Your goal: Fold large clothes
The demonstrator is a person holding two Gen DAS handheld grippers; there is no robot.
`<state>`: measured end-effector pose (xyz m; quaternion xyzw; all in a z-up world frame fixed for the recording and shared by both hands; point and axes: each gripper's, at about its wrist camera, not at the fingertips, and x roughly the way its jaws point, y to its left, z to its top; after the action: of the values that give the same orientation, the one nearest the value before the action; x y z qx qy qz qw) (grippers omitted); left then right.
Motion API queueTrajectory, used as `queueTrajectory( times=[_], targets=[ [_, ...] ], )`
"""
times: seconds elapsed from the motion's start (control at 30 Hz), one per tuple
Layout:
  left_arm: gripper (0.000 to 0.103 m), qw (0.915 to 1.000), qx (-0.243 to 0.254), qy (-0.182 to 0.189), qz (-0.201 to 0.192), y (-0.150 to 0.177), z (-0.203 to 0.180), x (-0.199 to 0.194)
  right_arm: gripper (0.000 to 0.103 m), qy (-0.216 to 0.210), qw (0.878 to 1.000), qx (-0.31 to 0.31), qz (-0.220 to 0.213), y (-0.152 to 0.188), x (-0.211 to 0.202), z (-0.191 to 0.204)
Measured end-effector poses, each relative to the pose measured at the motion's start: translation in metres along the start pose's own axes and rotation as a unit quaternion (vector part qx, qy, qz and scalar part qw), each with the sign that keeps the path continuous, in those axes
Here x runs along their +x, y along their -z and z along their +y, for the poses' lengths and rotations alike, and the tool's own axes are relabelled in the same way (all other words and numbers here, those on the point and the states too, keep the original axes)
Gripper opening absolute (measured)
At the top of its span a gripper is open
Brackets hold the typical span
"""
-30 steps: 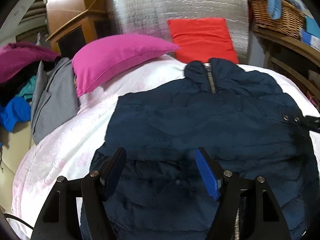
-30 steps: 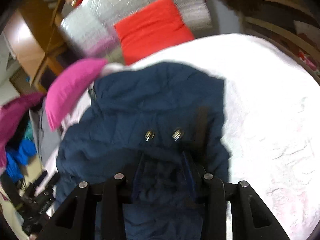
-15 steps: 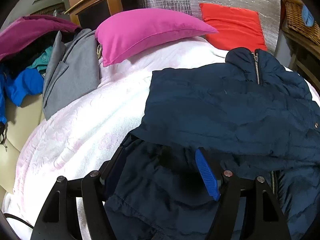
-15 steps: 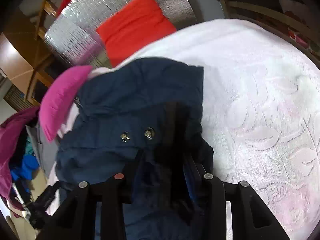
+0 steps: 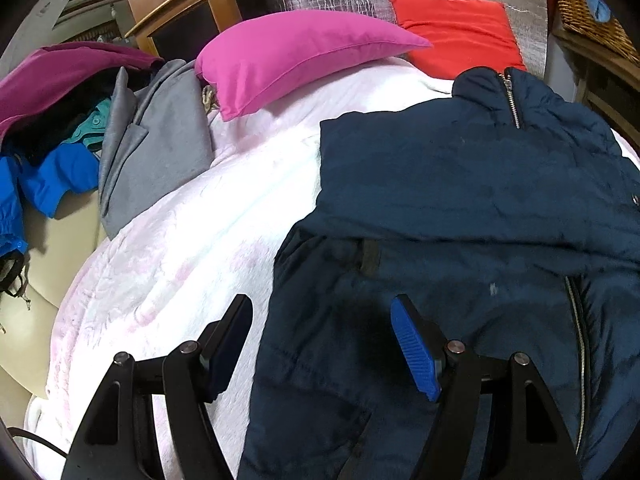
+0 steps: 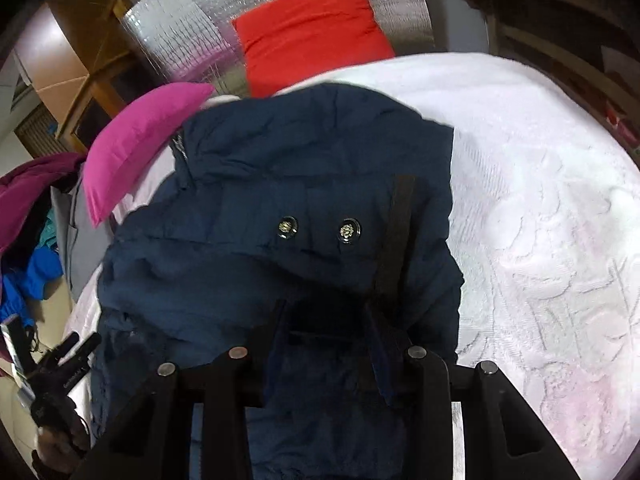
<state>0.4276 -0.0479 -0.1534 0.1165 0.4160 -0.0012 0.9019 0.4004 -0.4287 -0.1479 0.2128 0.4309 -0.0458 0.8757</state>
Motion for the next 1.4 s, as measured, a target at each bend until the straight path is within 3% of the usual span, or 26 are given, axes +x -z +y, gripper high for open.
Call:
queueTrajectory(
  times=[0.2, 0.4, 0.53, 0.77, 0.87, 1.1, 1.23, 1.3, 1.37, 1.4],
  targets=[
    [0.072, 0.9999, 0.008, 0.007, -0.007, 0.015, 0.002, -0.019, 0.042, -0.023, 0.999, 0.002, -0.032, 0.013, -0.033, 0.002],
    [0.072, 0.9998, 0.009, 0.013, -0.010, 0.035, 0.006, -0.040, 0.042, -0.028, 0.999, 0.000, -0.027, 0.035, -0.049, -0.004],
    [0.072, 0.9998, 0.000, 0.020, -0.007, 0.057, 0.017, -0.056, 0.064, -0.036, 0.999, 0.009, -0.031, 0.049, -0.071, -0.017],
    [0.073, 0.9979, -0.038, 0.051, 0.016, 0.101, 0.056, -0.078, 0.064, -0.035, 0.999, -0.003, -0.023, 0.103, -0.103, -0.025],
    [0.073, 0.9930, -0.067, 0.092, 0.033, 0.124, 0.075, -0.087, 0.065, -0.033, 0.999, 0.005, -0.013, 0.131, -0.121, -0.039],
    [0.076, 0.9779, -0.106, 0.159, 0.084, 0.151, 0.094, -0.090, 0.067, -0.028, 0.998, 0.010, 0.057, 0.186, -0.128, -0.062],
    [0.077, 0.9661, -0.111, 0.190, 0.135, 0.162, 0.091, -0.077, 0.068, -0.034, 0.994, 0.010, 0.100, 0.208, -0.113, -0.063],
    [0.077, 0.9590, -0.112, 0.200, 0.167, 0.167, 0.087, -0.067, 0.070, -0.026, 0.995, -0.010, 0.100, 0.215, -0.109, -0.054],
    [0.077, 0.9575, -0.113, 0.204, 0.170, 0.169, 0.085, -0.065, 0.066, -0.017, 0.995, -0.034, 0.091, 0.219, -0.110, -0.045],
    [0.076, 0.9581, -0.112, 0.206, 0.165, 0.169, 0.085, -0.067, 0.042, -0.029, 0.995, -0.044, 0.089, 0.221, -0.112, -0.039]
  ],
)
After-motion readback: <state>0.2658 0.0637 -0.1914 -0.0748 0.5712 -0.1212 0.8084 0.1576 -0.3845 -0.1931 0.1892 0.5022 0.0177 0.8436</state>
